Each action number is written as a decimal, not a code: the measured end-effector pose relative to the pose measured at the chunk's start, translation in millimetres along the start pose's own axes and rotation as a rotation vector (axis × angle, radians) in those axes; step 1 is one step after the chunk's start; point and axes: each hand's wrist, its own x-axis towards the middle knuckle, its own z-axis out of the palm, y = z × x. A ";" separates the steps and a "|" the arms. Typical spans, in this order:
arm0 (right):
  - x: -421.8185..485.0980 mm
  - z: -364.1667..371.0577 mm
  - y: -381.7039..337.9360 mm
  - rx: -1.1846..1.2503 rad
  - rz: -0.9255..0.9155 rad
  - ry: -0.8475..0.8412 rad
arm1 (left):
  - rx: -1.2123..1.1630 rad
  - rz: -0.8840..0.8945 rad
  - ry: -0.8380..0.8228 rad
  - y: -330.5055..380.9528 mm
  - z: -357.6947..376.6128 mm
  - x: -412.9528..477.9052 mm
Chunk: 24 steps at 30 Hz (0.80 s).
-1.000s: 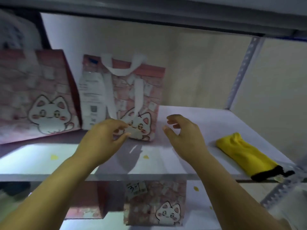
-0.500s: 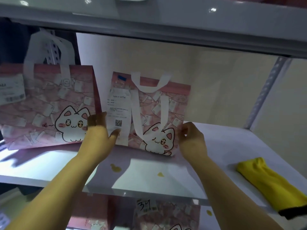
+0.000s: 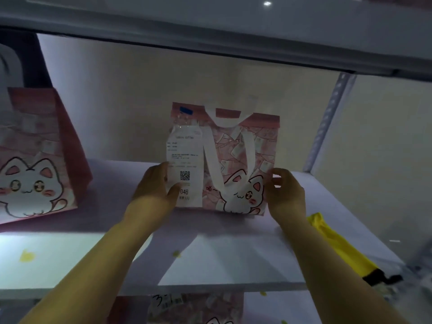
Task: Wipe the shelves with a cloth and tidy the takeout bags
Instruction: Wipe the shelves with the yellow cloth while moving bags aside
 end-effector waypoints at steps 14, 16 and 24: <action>6.4 -32.9 34.0 -0.032 0.054 -0.050 | 0.069 0.060 0.020 17.3 32.2 -6.5; -1.9 -40.0 37.2 -0.066 0.017 0.026 | 0.111 0.087 0.040 15.6 30.6 -11.1; -35.1 -78.5 58.9 -0.456 -0.121 0.094 | 0.098 0.249 -0.055 25.9 34.2 -37.0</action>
